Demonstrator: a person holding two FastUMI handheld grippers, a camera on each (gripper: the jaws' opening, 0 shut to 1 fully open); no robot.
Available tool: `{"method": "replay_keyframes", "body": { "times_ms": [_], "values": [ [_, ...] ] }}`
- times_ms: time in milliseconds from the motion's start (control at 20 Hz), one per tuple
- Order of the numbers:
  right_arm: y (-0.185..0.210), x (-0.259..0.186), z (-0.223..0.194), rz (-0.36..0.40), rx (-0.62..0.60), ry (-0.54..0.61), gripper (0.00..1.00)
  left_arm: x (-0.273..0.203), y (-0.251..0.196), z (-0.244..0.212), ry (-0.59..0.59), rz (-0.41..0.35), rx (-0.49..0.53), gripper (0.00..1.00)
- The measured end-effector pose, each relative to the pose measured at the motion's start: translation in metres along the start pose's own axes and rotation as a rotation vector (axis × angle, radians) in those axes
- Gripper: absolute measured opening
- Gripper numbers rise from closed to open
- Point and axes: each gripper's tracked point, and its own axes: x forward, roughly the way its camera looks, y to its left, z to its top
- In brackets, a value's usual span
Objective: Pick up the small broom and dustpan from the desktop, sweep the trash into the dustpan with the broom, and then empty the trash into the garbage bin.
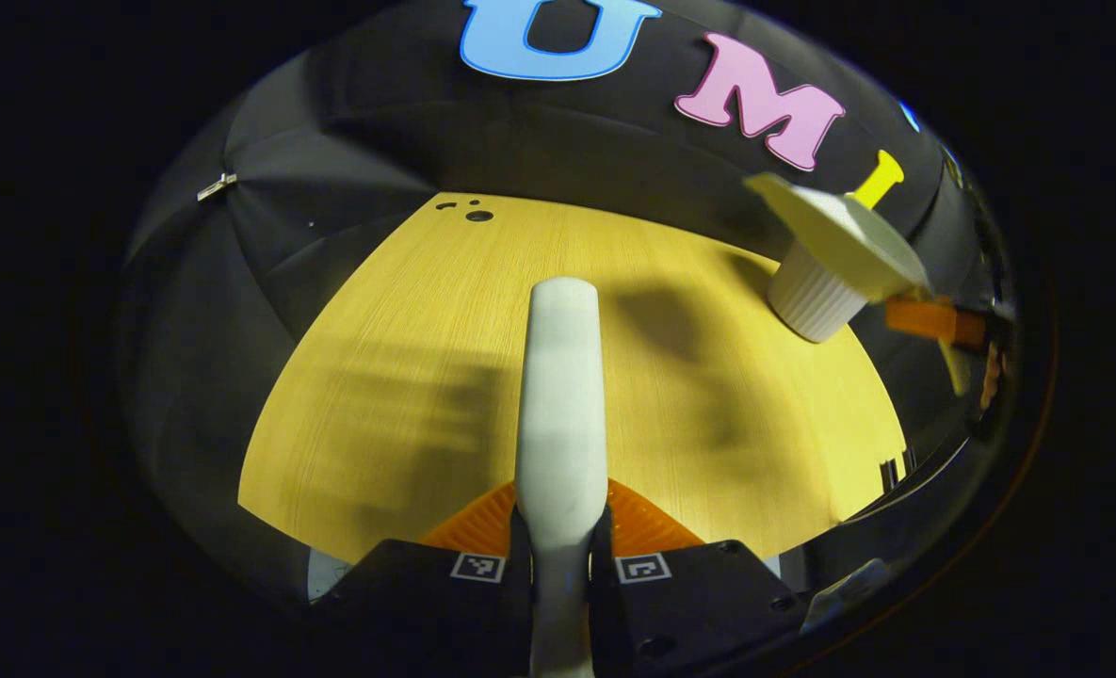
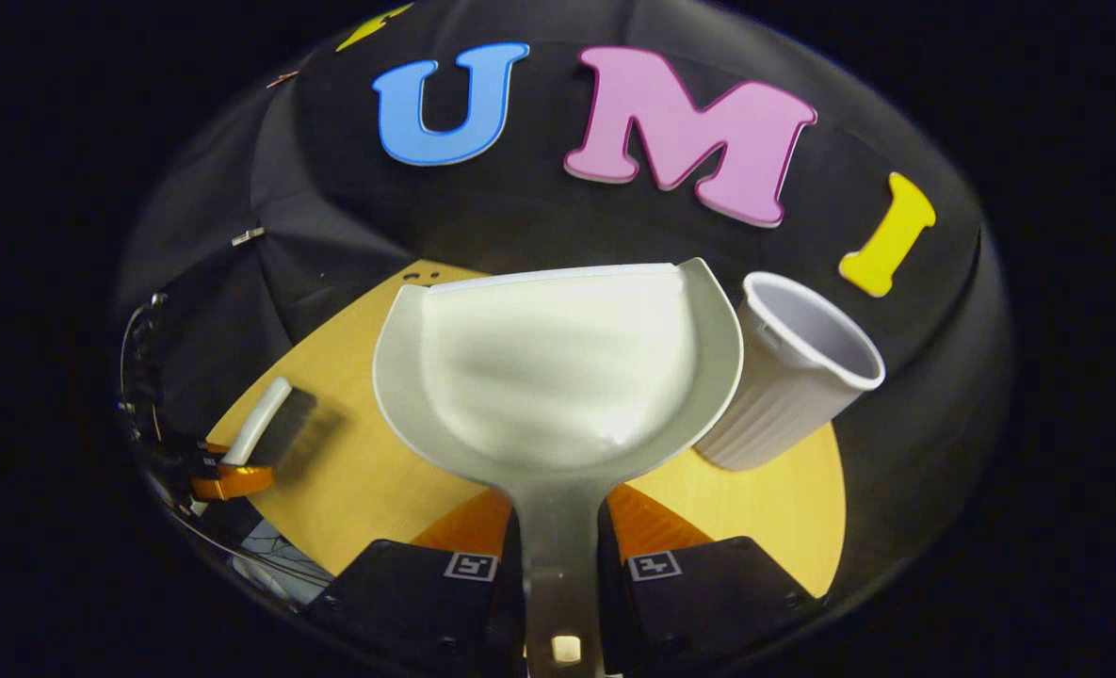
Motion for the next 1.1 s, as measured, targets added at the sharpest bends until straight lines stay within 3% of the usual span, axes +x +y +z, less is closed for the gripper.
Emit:
{"method": "replay_keyframes", "body": {
  "times_ms": [200, 250, 650, 900, 950, 1000, 1100],
  "values": [
    [0.007, 0.038, -0.057, 0.022, 0.061, 0.14, 0.39, 0.02, -0.002, 0.013, 0.015, 0.02, 0.017, 0.29],
    [0.004, 0.044, -0.069, 0.022, 0.071, 0.167, 0.35, 0.029, -0.003, 0.013, 0.028, 0.023, 0.017, 0.29],
    [-0.009, 0.076, -0.128, 0.02, 0.212, 0.351, 0.36, 0.095, -0.016, 0.006, 0.15, 0.078, 0.06, 0.29],
    [-0.007, 0.078, -0.133, 0.024, 0.238, 0.394, 0.37, 0.122, -0.015, 0.006, 0.201, 0.125, 0.147, 0.29],
    [-0.007, 0.08, -0.134, 0.021, 0.236, 0.393, 0.31, 0.121, -0.014, 0.002, 0.208, 0.137, 0.17, 0.29],
    [-0.006, 0.081, -0.134, 0.024, 0.243, 0.397, 0.36, 0.122, -0.015, 0.0, 0.213, 0.146, 0.186, 0.29],
    [-0.003, 0.082, -0.135, 0.029, 0.25, 0.408, 0.37, 0.126, -0.021, -0.003, 0.228, 0.149, 0.197, 0.28]
  ]
}}
